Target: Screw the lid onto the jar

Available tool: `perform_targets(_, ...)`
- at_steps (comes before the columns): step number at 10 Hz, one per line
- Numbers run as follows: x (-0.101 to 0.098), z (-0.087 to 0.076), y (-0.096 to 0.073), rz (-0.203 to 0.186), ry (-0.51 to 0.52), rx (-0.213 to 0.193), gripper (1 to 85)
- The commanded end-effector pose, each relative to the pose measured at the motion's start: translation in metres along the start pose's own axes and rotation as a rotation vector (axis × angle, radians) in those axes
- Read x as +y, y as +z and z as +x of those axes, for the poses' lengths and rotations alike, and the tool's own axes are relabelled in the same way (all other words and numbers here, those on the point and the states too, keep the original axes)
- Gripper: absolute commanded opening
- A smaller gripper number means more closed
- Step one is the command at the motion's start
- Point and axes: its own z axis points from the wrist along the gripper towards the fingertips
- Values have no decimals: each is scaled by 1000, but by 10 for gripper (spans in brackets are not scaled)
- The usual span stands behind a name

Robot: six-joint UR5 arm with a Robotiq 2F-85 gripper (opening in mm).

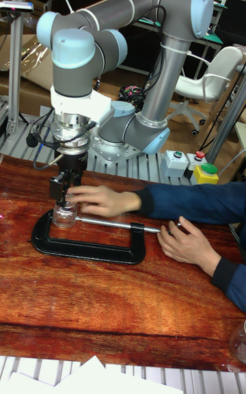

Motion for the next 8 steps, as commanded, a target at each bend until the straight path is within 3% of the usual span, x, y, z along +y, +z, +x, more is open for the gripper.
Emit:
perform_targets(1, 0, 3, -10, -10, -12, -7, 743)
perform_targets(4, 0, 8, -18, -9, -35, 18, 663)
perform_targets(6, -5, -1, -21, 3, -82, 2, 660)
perform_targets(7, -14, -6, -23, 35, -99, -7, 593)
perform_targets(8, -16, 1, -25, 41, -66, 26, 487)
